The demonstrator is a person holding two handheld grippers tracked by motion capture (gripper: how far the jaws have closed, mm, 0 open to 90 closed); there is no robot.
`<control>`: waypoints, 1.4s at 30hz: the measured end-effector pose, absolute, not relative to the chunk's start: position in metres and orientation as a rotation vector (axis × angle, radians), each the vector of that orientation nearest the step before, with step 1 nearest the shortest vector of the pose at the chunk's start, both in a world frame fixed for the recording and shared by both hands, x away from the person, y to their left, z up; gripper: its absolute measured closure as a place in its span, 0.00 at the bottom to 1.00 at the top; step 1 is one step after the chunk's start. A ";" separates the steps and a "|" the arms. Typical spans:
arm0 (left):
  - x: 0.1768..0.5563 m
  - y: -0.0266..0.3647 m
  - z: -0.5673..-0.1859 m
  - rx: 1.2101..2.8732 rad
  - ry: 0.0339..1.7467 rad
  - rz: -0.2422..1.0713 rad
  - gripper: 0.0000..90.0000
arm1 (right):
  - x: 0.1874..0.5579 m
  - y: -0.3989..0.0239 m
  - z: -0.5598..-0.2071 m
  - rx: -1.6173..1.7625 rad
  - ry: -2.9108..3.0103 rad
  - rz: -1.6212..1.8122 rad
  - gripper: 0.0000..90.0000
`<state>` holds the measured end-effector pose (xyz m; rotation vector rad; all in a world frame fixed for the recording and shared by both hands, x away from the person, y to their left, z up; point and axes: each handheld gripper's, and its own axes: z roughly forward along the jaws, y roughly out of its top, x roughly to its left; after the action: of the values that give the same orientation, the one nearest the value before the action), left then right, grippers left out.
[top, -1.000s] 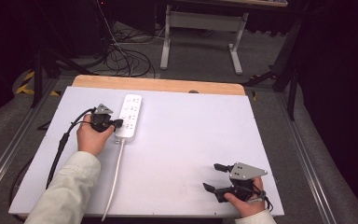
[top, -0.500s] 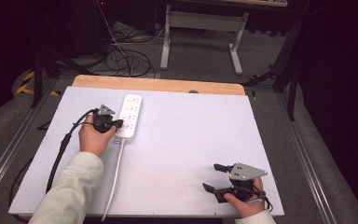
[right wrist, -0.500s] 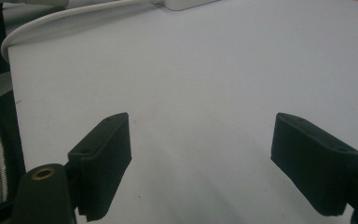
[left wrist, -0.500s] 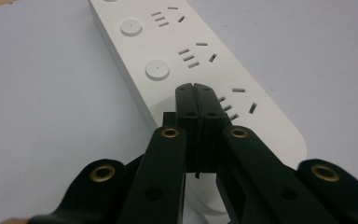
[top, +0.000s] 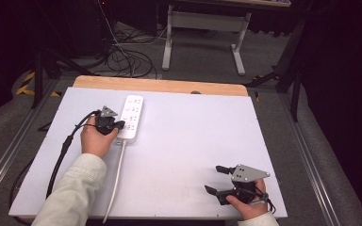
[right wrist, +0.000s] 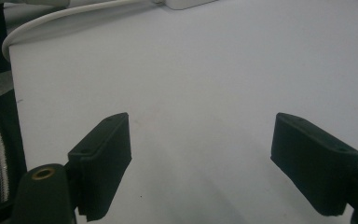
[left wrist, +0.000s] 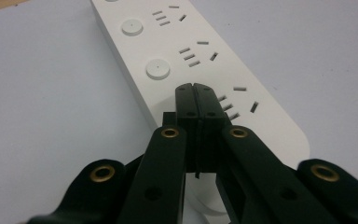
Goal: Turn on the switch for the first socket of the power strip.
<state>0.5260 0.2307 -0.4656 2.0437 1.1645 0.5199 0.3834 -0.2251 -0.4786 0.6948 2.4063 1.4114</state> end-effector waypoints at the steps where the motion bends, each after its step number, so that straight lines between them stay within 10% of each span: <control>1: 0.526 0.231 -0.466 2.042 1.166 0.517 1.00 | 0.383 -0.225 -0.479 0.694 2.407 1.411 0.23; 42: 0.523 0.232 -0.444 1.958 1.157 0.507 1.00 | 0.384 -0.227 -0.479 0.705 2.401 1.413 0.22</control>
<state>0.5234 0.2318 -0.4442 1.9580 1.1569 0.5074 0.3841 -0.2270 -0.4790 0.7047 2.4012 1.4126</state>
